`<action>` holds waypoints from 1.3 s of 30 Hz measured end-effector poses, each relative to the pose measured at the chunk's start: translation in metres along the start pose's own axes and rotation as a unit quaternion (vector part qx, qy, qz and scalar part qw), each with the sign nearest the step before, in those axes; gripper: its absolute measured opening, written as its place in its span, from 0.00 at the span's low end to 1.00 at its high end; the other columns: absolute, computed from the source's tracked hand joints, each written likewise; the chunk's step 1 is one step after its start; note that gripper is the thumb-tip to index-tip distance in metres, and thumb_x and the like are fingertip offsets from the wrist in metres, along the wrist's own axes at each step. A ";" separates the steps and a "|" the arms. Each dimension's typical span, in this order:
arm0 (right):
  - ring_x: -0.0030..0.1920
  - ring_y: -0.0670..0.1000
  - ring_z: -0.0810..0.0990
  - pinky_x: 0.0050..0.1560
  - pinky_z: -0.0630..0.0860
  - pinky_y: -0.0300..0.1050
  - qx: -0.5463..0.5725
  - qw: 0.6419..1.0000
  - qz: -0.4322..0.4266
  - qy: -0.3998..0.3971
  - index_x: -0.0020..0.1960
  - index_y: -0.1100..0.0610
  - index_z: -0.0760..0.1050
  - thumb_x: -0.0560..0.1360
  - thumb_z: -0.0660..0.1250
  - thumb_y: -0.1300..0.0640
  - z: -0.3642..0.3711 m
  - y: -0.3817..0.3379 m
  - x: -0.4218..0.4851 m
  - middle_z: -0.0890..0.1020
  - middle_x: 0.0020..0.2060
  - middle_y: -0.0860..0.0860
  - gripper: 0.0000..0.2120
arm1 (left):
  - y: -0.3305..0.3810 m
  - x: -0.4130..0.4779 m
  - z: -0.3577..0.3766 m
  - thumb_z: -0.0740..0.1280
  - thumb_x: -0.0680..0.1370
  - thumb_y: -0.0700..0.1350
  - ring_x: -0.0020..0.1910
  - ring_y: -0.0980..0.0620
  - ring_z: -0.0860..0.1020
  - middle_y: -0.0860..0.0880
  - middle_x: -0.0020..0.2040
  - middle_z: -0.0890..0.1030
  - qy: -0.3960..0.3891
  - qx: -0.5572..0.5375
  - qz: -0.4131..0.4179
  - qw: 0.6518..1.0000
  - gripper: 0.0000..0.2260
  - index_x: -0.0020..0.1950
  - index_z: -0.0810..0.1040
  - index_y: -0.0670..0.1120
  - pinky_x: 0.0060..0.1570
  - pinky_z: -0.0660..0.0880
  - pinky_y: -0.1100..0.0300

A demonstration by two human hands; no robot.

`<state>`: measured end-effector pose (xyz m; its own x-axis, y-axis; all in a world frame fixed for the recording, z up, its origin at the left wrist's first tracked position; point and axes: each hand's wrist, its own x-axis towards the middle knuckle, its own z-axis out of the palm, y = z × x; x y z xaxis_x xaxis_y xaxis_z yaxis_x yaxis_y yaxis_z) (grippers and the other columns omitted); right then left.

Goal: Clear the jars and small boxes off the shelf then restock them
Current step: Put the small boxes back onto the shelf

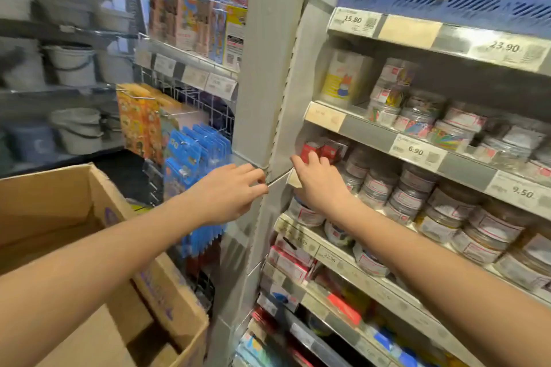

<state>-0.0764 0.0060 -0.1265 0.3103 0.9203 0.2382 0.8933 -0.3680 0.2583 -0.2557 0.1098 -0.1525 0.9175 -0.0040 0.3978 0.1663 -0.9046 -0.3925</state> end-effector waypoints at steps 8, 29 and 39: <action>0.58 0.61 0.72 0.54 0.73 0.53 0.177 0.973 -0.142 -0.032 0.66 0.58 0.67 0.76 0.66 0.49 -0.019 -0.126 -0.057 0.70 0.57 0.58 0.23 | 0.004 -0.162 -0.039 0.71 0.71 0.43 0.43 0.43 0.79 0.44 0.52 0.79 -0.138 -0.028 -0.123 0.982 0.14 0.56 0.79 0.45 0.34 0.78 0.53; 0.59 0.62 0.76 0.56 0.76 0.58 0.088 0.834 -0.302 -0.454 0.66 0.60 0.70 0.77 0.60 0.60 0.138 -0.324 -0.086 0.76 0.60 0.59 0.18 | 0.049 -0.337 0.060 0.73 0.73 0.47 0.66 0.41 0.66 0.43 0.75 0.55 -0.662 -0.320 -0.071 0.674 0.37 0.76 0.55 0.55 0.61 0.68 0.53; 0.65 0.62 0.71 0.60 0.72 0.56 -0.015 0.802 -0.341 -0.490 0.74 0.59 0.59 0.81 0.62 0.54 0.181 -0.362 -0.104 0.71 0.67 0.57 0.25 | 0.079 -0.377 0.091 0.67 0.76 0.41 0.42 0.44 0.69 0.39 0.71 0.56 -0.627 -0.299 0.146 0.704 0.33 0.75 0.53 0.51 0.35 0.68 0.51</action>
<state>-0.3738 0.0673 -0.4140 -0.1268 0.5663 -0.8144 0.9605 0.2750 0.0417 -0.5553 0.0782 -0.4089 0.5416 -0.1876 -0.8194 0.0657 -0.9624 0.2637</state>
